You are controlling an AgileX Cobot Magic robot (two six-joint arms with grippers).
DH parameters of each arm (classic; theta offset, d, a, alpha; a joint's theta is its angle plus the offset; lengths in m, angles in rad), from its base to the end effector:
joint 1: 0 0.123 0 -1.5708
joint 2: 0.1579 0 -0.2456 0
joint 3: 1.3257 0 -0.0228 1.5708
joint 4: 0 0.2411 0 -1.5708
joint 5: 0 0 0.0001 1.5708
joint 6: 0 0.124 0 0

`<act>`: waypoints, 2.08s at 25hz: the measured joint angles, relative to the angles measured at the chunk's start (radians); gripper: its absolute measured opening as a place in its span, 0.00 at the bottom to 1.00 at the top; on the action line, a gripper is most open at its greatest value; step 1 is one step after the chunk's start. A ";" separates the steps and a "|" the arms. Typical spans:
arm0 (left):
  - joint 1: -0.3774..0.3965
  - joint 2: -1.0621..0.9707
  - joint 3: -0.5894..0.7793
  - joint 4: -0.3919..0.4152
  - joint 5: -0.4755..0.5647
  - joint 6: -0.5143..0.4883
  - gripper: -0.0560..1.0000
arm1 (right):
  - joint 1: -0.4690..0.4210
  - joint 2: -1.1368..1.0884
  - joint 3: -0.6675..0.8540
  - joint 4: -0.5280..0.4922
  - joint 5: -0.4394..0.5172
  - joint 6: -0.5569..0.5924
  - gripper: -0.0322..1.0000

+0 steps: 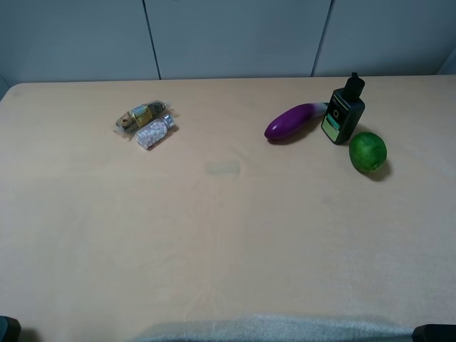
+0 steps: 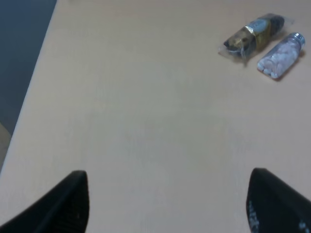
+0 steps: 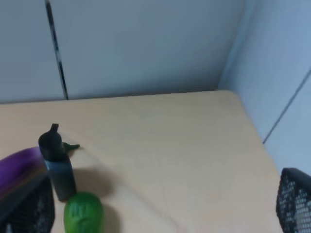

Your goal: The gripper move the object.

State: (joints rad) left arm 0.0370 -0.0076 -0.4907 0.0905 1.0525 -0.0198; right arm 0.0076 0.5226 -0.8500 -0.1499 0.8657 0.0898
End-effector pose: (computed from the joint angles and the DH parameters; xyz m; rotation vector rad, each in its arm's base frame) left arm 0.0555 0.0118 0.2565 -0.0615 2.0356 0.1190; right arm 0.1318 -0.0131 0.3423 0.0570 2.0143 -0.1150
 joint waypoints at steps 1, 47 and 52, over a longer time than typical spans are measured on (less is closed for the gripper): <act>0.000 0.000 0.000 0.000 0.000 0.000 0.75 | 0.000 -0.055 0.036 -0.006 0.006 0.009 0.70; 0.000 0.000 0.000 0.000 0.000 0.000 0.75 | 0.000 -0.528 0.351 0.006 0.165 -0.009 0.70; 0.000 0.000 0.000 0.000 0.000 0.000 0.75 | 0.000 -0.528 0.351 0.006 0.165 -0.009 0.70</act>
State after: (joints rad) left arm 0.0370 -0.0076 -0.4907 0.0905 1.0525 -0.0198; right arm 0.0076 -0.0057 -0.4991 -0.1437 1.0307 0.0805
